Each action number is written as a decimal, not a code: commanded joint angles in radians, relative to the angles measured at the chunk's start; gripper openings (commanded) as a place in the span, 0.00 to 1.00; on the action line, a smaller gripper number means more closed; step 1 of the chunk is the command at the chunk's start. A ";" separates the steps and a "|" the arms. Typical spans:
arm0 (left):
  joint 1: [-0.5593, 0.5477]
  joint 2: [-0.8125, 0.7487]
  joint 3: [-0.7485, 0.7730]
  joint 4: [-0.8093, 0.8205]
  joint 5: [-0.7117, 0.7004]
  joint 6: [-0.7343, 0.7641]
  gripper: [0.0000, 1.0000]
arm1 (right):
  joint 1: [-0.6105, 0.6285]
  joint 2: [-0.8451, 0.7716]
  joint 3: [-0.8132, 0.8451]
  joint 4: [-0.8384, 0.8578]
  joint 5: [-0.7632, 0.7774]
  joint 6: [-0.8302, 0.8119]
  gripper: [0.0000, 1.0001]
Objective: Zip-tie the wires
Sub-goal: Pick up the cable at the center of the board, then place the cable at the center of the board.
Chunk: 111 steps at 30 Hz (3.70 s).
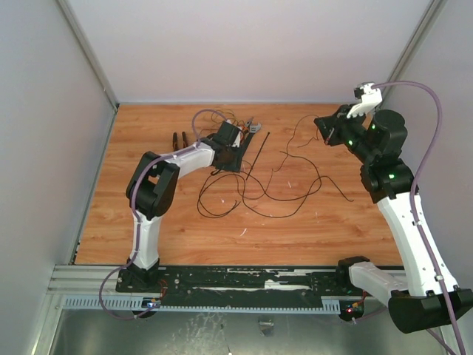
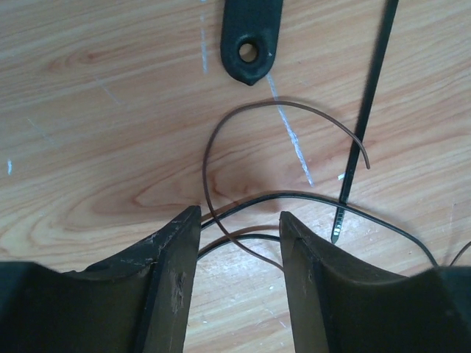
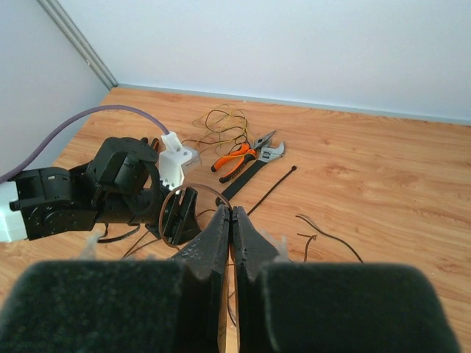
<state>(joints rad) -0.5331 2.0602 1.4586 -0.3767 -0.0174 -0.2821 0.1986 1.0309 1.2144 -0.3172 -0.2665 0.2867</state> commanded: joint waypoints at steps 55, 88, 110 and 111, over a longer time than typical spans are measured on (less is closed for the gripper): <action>0.124 -0.741 -0.408 0.532 0.031 -0.312 0.00 | -0.378 -0.021 -0.059 -0.033 0.078 0.057 0.00; 0.098 -1.141 -1.152 0.703 -0.335 -1.098 0.00 | -0.431 0.012 -0.389 0.065 0.266 0.086 0.00; 0.042 -0.859 -1.107 0.838 -0.382 -1.082 0.00 | -0.457 0.259 -0.408 0.177 0.545 0.078 0.00; 0.042 -0.860 -1.103 0.838 -0.387 -1.077 0.00 | -0.461 0.263 -0.403 0.183 0.546 0.085 0.00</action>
<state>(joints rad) -0.4862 1.1957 0.3183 0.4183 -0.3656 -1.3899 -0.2321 1.2823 0.7620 -0.1848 0.1799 0.3584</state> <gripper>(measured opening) 0.036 0.006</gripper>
